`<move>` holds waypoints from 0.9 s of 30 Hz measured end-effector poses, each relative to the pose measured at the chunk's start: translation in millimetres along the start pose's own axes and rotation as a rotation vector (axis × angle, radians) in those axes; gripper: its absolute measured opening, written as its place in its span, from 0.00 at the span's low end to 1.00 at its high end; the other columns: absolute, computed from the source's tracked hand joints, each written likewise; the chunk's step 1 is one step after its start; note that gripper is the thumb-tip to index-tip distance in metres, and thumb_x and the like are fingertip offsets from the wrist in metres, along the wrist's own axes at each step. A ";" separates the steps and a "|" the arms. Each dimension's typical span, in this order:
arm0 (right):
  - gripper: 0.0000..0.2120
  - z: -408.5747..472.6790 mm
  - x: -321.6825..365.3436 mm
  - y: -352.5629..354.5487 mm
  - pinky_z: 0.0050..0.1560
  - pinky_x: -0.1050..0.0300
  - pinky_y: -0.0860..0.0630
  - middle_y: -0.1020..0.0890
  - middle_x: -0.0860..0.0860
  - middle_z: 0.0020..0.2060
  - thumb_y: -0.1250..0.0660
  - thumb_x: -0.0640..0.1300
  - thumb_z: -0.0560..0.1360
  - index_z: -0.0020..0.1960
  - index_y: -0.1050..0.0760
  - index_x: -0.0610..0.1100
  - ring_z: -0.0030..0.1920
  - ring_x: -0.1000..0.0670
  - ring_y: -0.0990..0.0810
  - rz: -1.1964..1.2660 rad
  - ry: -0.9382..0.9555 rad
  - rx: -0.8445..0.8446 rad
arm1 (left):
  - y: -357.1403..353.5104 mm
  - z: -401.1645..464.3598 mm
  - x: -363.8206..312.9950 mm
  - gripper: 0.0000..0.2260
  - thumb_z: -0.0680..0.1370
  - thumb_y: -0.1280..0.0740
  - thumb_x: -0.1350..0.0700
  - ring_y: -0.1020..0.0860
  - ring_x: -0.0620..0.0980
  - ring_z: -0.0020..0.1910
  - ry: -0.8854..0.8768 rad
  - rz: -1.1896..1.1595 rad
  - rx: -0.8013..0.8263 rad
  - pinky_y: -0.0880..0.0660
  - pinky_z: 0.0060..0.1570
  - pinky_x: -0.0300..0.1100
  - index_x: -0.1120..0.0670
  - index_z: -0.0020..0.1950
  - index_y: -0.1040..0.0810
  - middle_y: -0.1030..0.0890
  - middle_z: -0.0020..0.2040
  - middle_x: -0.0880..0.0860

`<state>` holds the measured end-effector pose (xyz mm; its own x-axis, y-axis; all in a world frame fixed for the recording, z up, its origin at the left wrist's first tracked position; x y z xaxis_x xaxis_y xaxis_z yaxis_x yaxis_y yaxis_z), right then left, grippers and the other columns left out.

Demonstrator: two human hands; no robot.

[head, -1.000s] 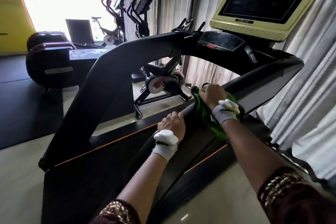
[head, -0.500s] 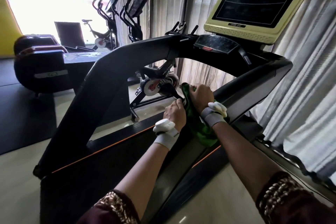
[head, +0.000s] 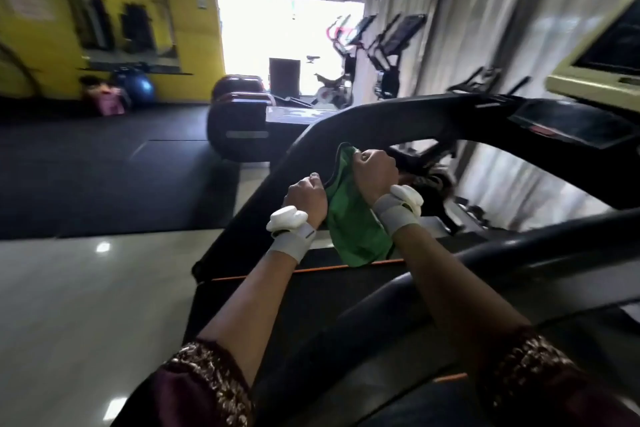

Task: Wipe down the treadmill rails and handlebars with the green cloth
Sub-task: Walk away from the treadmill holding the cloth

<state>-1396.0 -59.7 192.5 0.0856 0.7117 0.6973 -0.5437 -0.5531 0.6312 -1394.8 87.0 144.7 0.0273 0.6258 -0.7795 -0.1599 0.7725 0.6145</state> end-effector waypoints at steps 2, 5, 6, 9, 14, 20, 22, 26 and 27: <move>0.18 -5.8 16.0 -19.5 0.42 0.56 0.34 0.16 0.40 0.45 0.41 0.51 0.77 0.42 0.20 0.40 0.49 0.37 0.20 0.036 0.005 0.040 | 15.3 6.9 18.1 0.17 0.83 0.51 0.58 0.26 0.64 0.62 0.036 -0.014 -0.036 0.30 0.59 0.51 0.63 0.64 0.28 0.24 0.63 0.64; 0.18 -22.8 53.2 -61.7 0.43 0.57 0.34 0.16 0.40 0.45 0.41 0.51 0.77 0.44 0.19 0.39 0.49 0.37 0.20 0.114 0.062 0.153 | 64.4 6.1 60.3 0.20 0.83 0.49 0.54 0.24 0.65 0.60 0.145 -0.045 -0.208 0.30 0.58 0.49 0.63 0.57 0.22 0.21 0.59 0.65; 0.19 -31.9 68.6 -77.4 0.43 0.56 0.33 0.17 0.40 0.45 0.41 0.52 0.77 0.45 0.19 0.39 0.49 0.37 0.20 0.131 0.086 0.206 | 84.0 4.4 76.6 0.21 0.83 0.49 0.53 0.24 0.64 0.60 0.180 -0.057 -0.266 0.30 0.59 0.48 0.64 0.56 0.21 0.21 0.59 0.65; 0.20 -58.1 108.2 -114.8 0.51 0.53 0.28 0.17 0.40 0.49 0.42 0.54 0.78 0.50 0.19 0.40 0.53 0.37 0.21 0.179 0.138 0.333 | 131.5 -11.2 119.7 0.21 0.83 0.50 0.53 0.25 0.62 0.62 0.291 -0.064 -0.346 0.31 0.63 0.48 0.64 0.62 0.24 0.22 0.62 0.65; 0.19 -107.0 158.2 -155.5 0.49 0.55 0.32 0.17 0.41 0.50 0.43 0.51 0.78 0.49 0.18 0.40 0.51 0.40 0.22 0.208 0.209 0.473 | 192.1 -49.7 173.6 0.21 0.83 0.49 0.52 0.24 0.64 0.60 0.435 -0.063 -0.475 0.28 0.60 0.51 0.65 0.60 0.24 0.21 0.59 0.65; 0.19 -184.5 221.9 -206.6 0.46 0.55 0.30 0.17 0.39 0.50 0.41 0.52 0.76 0.48 0.18 0.39 0.51 0.38 0.21 0.277 0.270 0.641 | 272.1 -106.8 237.2 0.20 0.82 0.50 0.53 0.24 0.62 0.61 0.585 -0.008 -0.682 0.28 0.59 0.50 0.62 0.61 0.23 0.21 0.61 0.61; 0.18 -206.9 242.4 -222.0 0.49 0.55 0.28 0.17 0.39 0.51 0.41 0.51 0.76 0.50 0.18 0.40 0.53 0.38 0.21 0.281 0.277 0.680 | 298.4 -113.8 261.3 0.20 0.82 0.50 0.52 0.23 0.60 0.60 0.615 0.051 -0.713 0.28 0.59 0.48 0.60 0.58 0.21 0.19 0.59 0.59; 0.19 -246.4 284.9 -253.9 0.52 0.55 0.27 0.18 0.39 0.53 0.40 0.53 0.76 0.52 0.18 0.40 0.55 0.38 0.21 0.289 0.292 0.744 | 348.9 -126.9 299.3 0.20 0.81 0.50 0.52 0.22 0.59 0.58 0.628 0.095 -0.757 0.27 0.56 0.47 0.58 0.54 0.19 0.17 0.56 0.57; 0.19 -256.8 296.2 -261.9 0.52 0.55 0.27 0.18 0.39 0.52 0.40 0.53 0.76 0.52 0.18 0.40 0.55 0.38 0.21 0.295 0.292 0.759 | 363.5 -130.0 309.3 0.21 0.81 0.51 0.52 0.22 0.59 0.58 0.632 0.120 -0.771 0.27 0.56 0.48 0.58 0.54 0.19 0.17 0.55 0.57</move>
<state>-1442.7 407.3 146.5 -0.2460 0.5183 0.8191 0.2041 -0.7984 0.5665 -1572.8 547.4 111.3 -0.5245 0.3497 -0.7763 -0.7290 0.2866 0.6216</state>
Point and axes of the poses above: each hand's wrist, its own z-axis towards the middle knuckle, its own y-axis out of the back of the hand, x = y × z, the point moved 6 cm from there along z, towards the middle knuckle
